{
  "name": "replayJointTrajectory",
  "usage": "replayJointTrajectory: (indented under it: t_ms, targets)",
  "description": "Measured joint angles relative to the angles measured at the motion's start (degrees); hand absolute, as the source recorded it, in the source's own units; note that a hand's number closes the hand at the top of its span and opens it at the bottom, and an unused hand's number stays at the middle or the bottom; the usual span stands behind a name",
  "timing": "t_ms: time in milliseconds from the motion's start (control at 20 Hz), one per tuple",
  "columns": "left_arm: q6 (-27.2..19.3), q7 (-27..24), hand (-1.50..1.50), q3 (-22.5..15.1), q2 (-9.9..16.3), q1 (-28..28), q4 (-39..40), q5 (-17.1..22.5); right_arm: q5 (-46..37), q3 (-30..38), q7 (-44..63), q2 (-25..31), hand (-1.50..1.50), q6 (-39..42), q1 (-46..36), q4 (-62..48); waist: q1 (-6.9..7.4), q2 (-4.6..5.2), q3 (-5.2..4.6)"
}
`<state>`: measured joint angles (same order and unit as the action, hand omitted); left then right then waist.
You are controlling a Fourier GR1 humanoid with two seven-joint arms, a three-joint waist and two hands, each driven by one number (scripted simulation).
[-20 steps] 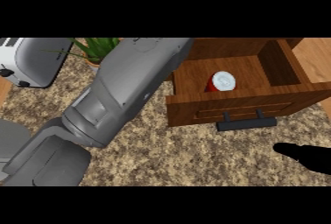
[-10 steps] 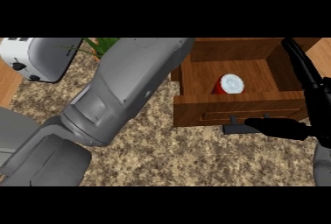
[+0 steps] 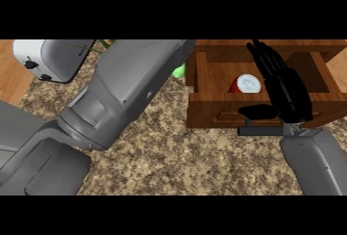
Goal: Pick up the can, place it into the drawer and close the drawer
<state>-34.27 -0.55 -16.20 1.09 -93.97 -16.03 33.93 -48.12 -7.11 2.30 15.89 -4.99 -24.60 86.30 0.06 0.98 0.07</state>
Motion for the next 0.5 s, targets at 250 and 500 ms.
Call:
replayJointTrajectory:
  t_ms: [250, 500]
  targets:
    - [0.8, 0.6, -1.50, 0.7, 1.8, 0.7, -0.6, -0.6, -4.9, -0.5, -2.7, -2.5, -1.50, -6.2, -5.6, -12.9, 0.65, -0.17, -0.01]
    - [0.7, 2.6, -1.50, 0.6, 3.7, 1.7, -2.7, -1.6, -8.0, 1.7, -4.9, -4.2, -1.50, -13.3, -12.2, -26.7, 1.81, -0.38, -0.02]
